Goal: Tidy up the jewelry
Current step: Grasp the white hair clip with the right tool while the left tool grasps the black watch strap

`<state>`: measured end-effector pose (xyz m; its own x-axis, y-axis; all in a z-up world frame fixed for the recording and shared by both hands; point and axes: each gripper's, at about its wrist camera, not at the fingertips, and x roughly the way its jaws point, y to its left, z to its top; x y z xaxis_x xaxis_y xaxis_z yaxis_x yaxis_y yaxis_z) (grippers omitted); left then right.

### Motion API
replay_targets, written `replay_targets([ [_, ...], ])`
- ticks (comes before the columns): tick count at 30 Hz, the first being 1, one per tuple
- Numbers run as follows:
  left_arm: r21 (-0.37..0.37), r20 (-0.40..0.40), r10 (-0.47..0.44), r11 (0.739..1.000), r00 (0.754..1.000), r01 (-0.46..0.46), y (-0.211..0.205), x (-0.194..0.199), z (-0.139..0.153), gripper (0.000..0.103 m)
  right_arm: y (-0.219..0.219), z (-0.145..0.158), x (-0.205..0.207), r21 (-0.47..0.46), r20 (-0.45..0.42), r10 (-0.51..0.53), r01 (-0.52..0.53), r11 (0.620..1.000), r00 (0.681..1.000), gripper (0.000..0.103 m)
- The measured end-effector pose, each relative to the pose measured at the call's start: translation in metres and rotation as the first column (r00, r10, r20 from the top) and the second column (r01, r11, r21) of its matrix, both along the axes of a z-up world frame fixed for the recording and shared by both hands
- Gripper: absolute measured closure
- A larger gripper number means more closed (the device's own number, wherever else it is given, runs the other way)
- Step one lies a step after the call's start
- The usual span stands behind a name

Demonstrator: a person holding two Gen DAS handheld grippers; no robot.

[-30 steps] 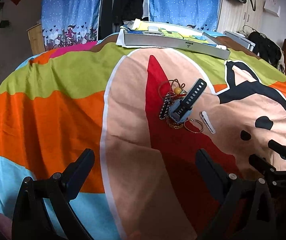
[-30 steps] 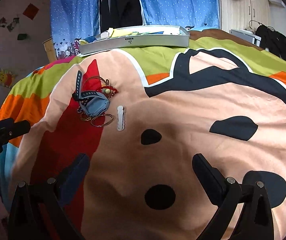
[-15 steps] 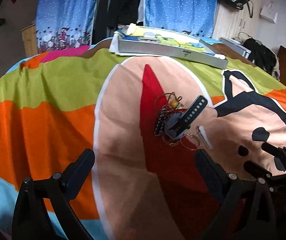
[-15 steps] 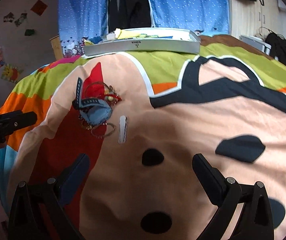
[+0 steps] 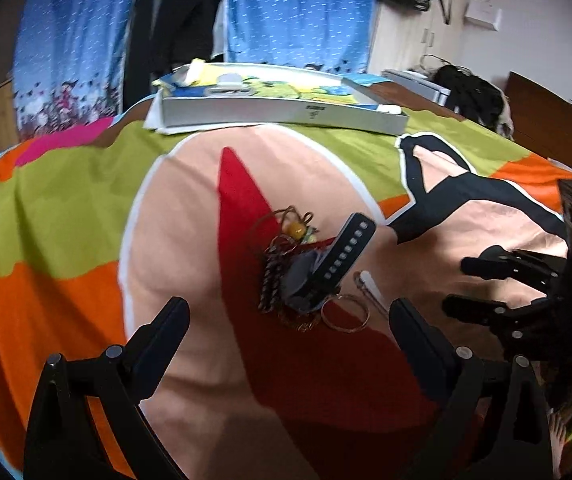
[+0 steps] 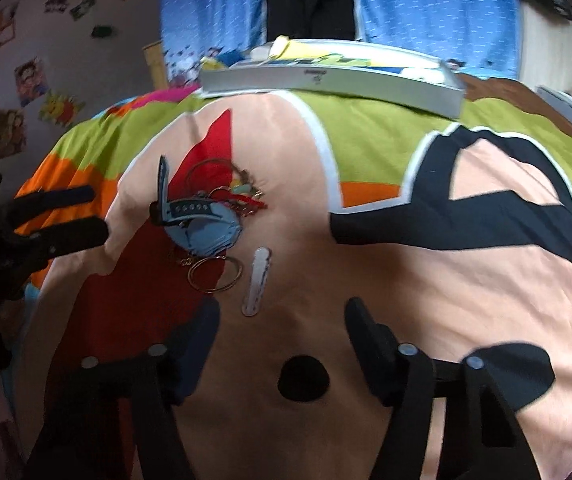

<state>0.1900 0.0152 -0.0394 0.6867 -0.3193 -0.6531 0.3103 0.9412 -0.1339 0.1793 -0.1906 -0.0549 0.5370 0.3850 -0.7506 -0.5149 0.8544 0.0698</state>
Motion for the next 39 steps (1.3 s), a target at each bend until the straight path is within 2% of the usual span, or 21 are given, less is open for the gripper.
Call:
replay_targets([
  [3,0.004,0.023,-0.043,0.999,0.999,0.043,-0.005,0.008,-0.003,0.013,0.008,-0.005,0.008,-0.024,-0.015,0.053,-0.053,0.998,0.998,0.055],
  [5,0.005,0.027,-0.071,0.997,0.997,0.071,-0.008,0.014,-0.006,0.025,0.014,-0.008,0.012,-0.045,-0.02,0.083,-0.084,0.995,0.996,0.065],
  [7,-0.002,0.017,-0.086,0.996,0.996,0.086,-0.009,0.02,-0.01,0.032,0.019,-0.012,0.016,-0.058,-0.028,0.108,-0.109,0.992,0.994,0.069],
  [8,-0.006,0.009,-0.093,0.996,0.996,0.093,-0.009,0.023,-0.013,0.038,0.02,-0.014,0.018,-0.058,-0.033,0.115,-0.117,0.991,0.993,0.07],
  [13,-0.023,-0.023,-0.123,0.992,0.992,0.122,-0.009,0.035,-0.023,0.052,0.031,-0.022,0.027,-0.069,-0.064,0.156,-0.161,0.985,0.986,0.072],
  [17,-0.046,-0.043,-0.133,0.99,0.99,0.131,-0.007,0.041,-0.028,0.059,0.037,-0.033,0.035,-0.099,-0.087,0.152,-0.161,0.982,0.984,0.082],
  [23,-0.061,-0.07,-0.162,0.986,0.984,0.158,-0.008,0.046,-0.033,0.078,0.042,-0.039,0.048,-0.086,-0.114,0.134,-0.144,0.986,0.984,0.084],
  [29,-0.075,-0.08,-0.13,0.989,0.988,0.124,-0.002,0.047,-0.034,0.08,0.047,-0.045,0.056,-0.099,-0.122,0.088,-0.101,0.99,0.989,0.089],
  [34,-0.09,-0.091,-0.1,0.992,0.991,0.092,0.003,0.049,-0.034,0.081,0.044,-0.048,0.057,-0.083,-0.121,0.038,-0.048,0.995,0.992,0.089],
  [39,-0.072,-0.091,-0.088,0.994,0.992,0.081,0.001,0.046,-0.033,0.083,0.042,-0.048,0.052,-0.063,-0.121,0.02,-0.028,0.998,0.992,0.092],
])
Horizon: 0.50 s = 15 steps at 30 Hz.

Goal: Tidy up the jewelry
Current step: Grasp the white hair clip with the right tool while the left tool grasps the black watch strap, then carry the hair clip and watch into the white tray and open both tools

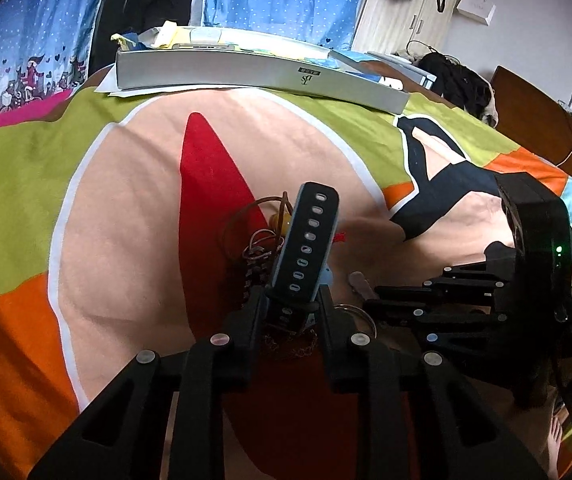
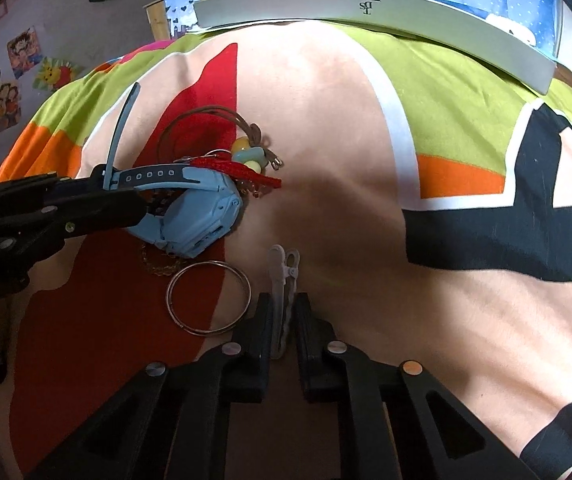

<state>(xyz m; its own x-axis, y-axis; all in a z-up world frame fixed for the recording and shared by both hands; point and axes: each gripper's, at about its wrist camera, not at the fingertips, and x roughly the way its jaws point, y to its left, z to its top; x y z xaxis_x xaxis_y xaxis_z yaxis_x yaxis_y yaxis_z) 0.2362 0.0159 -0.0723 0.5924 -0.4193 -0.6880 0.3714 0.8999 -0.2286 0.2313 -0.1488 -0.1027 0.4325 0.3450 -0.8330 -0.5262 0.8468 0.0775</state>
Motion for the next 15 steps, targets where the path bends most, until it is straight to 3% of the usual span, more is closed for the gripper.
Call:
replay_targets([
  [7,0.031,0.019,0.023,0.999,1.0,-0.023,-0.005,-0.009,0.003,0.084,-0.017,0.006,-0.021,0.096,0.028,-0.06,0.057,0.994,0.998,0.097],
  [15,0.0,0.0,0.053,0.999,0.999,-0.053,-0.004,-0.024,0.013,0.084,-0.034,0.016,-0.044,0.184,0.046,-0.102,0.092,0.979,0.994,0.097],
])
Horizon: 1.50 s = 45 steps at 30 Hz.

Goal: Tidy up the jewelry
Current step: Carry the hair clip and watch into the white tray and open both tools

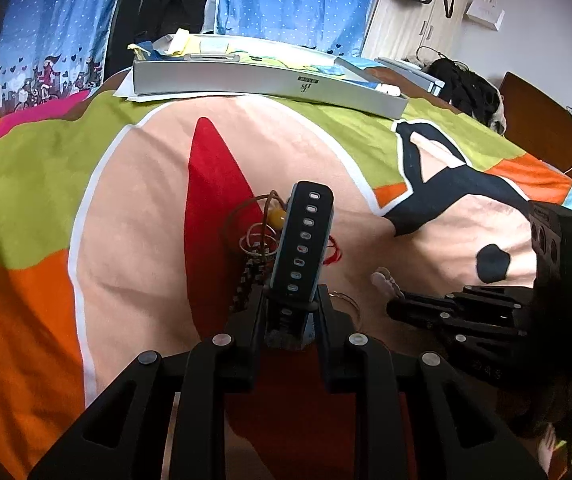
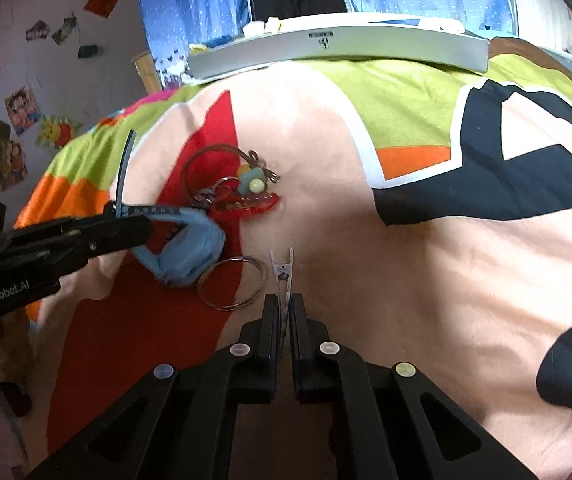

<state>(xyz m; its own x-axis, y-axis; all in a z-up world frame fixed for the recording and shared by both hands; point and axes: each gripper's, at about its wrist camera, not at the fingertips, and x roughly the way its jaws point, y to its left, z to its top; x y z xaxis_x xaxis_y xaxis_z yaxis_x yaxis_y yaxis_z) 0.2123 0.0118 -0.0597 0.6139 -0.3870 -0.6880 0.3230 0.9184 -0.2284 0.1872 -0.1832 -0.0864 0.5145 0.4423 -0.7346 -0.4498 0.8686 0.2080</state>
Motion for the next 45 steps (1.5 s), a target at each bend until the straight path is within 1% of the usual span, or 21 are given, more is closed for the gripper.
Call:
replay_targets([
  [8,-0.025,-0.039,0.014,1.0,0.999,-0.015,-0.003,-0.031,0.012,0.084,0.004,0.013,-0.018,0.067,0.011,0.003,-0.004,0.998,1.0,0.097],
  [15,-0.063,-0.014,0.025,0.998,1.0,-0.025,-0.006,-0.051,0.029,0.084,-0.007,0.021,-0.033,0.119,0.025,-0.009,0.006,0.993,1.0,0.097],
  [19,-0.071,-0.001,0.02,0.997,1.0,-0.02,-0.009,-0.048,0.041,0.084,-0.017,0.03,-0.031,0.142,0.031,-0.021,0.016,0.99,0.999,0.097],
  [21,-0.07,0.009,0.02,0.997,1.0,-0.019,-0.012,-0.044,0.047,0.084,-0.021,0.036,-0.029,0.137,0.044,-0.024,0.017,0.99,0.999,0.097],
  [25,-0.078,0.019,0.023,0.997,1.0,-0.021,-0.016,-0.024,0.062,0.084,-0.03,0.054,-0.012,0.145,0.074,-0.026,0.015,0.989,0.997,0.097],
  [28,-0.081,0.04,0.024,0.997,0.999,-0.02,-0.021,-0.006,0.076,0.084,-0.037,0.078,0.009,0.134,0.128,-0.023,0.005,0.991,0.992,0.097],
  [34,-0.088,0.127,0.025,0.996,0.992,-0.013,-0.035,0.05,0.115,0.084,-0.049,0.118,0.064,0.117,0.21,-0.026,0.001,0.993,0.977,0.097],
  [38,-0.116,0.174,0.044,0.993,0.984,-0.024,-0.04,0.093,0.136,0.084,-0.048,0.139,0.105,0.095,0.253,-0.025,0.001,0.996,0.967,0.097],
  [42,-0.131,0.218,0.072,0.99,0.973,-0.044,-0.042,0.137,0.148,0.084,-0.046,0.149,0.138,0.084,0.287,-0.039,0.015,0.996,0.957,0.097],
  [45,-0.129,0.229,0.089,0.99,0.969,-0.06,-0.043,0.165,0.149,0.084,-0.044,0.146,0.162,0.089,0.291,-0.053,0.028,0.996,0.955,0.097],
])
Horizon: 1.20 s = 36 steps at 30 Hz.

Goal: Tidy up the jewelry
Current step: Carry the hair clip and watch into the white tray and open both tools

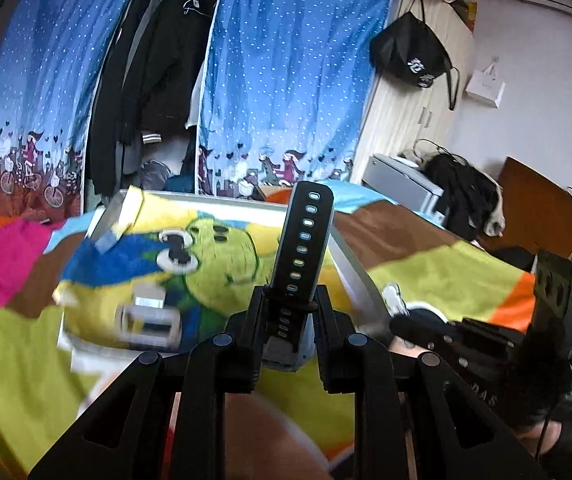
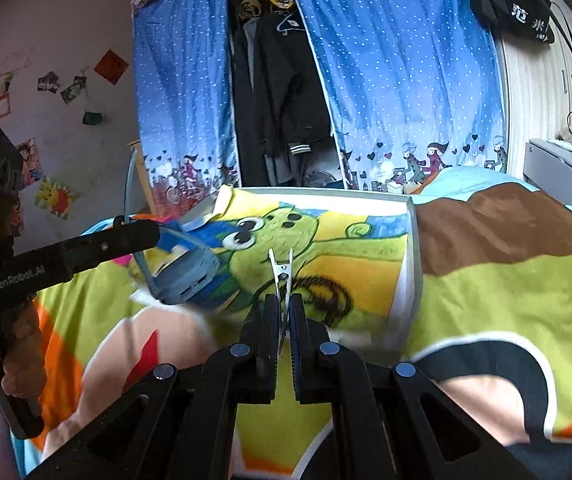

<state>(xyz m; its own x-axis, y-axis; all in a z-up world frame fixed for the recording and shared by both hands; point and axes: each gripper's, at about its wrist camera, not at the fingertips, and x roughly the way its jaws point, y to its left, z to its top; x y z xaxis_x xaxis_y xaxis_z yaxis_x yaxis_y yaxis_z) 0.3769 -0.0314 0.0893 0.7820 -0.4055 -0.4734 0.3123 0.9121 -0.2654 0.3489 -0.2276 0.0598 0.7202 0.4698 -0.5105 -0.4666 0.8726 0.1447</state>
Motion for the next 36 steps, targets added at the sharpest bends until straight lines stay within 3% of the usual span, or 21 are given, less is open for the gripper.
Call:
replay_targets([
  [6,0.006,-0.06,0.044,0.999,0.997,-0.044,0.002,0.047,-0.021,0.084,0.004,-0.022,0.036,0.002,-0.022,-0.029,0.029,1.0,0.999,0.097],
  [13,-0.015,-0.175,0.093,0.995,0.98,-0.097,0.017,0.066,-0.046,0.084,0.002,-0.048,0.066,0.023,-0.096,-0.038,0.04,0.999,0.995,0.097],
  [18,0.036,-0.205,0.11,0.994,0.973,-0.105,0.017,0.066,-0.055,0.083,0.003,-0.051,0.067,0.017,-0.1,-0.046,0.048,0.999,0.994,0.096],
  [22,0.104,-0.185,0.139,0.987,0.973,-0.121,0.008,0.063,-0.055,0.079,0.005,-0.05,0.066,-0.007,-0.101,-0.058,0.057,0.998,0.993,0.096],
  [24,0.144,-0.182,0.164,0.98,0.969,-0.139,0.003,0.062,-0.055,0.068,0.005,-0.05,0.063,-0.016,-0.103,-0.056,0.055,0.998,0.993,0.091],
  [26,0.158,-0.174,0.192,0.973,0.966,-0.165,0.002,0.058,-0.054,0.048,0.001,-0.048,0.061,-0.001,-0.116,-0.053,0.053,0.999,0.992,0.074],
  [28,0.145,-0.164,0.205,0.972,0.965,-0.182,0.003,0.052,-0.051,0.043,-0.004,-0.044,0.055,0.007,-0.115,-0.063,0.064,0.998,0.991,0.067],
  [33,0.161,-0.136,0.228,0.965,0.964,-0.206,0.003,0.036,-0.036,0.037,-0.014,-0.026,0.036,0.005,-0.081,-0.079,0.08,0.997,0.994,0.064],
  [35,0.161,-0.109,0.234,0.963,0.966,-0.215,0.002,0.026,-0.026,0.031,-0.018,-0.016,0.024,0.009,-0.056,-0.087,0.088,0.996,0.995,0.046],
  [36,0.162,-0.085,0.245,0.96,0.966,-0.229,0.002,0.018,-0.021,0.028,-0.02,-0.01,0.018,0.015,-0.043,-0.091,0.092,0.996,0.995,0.042],
])
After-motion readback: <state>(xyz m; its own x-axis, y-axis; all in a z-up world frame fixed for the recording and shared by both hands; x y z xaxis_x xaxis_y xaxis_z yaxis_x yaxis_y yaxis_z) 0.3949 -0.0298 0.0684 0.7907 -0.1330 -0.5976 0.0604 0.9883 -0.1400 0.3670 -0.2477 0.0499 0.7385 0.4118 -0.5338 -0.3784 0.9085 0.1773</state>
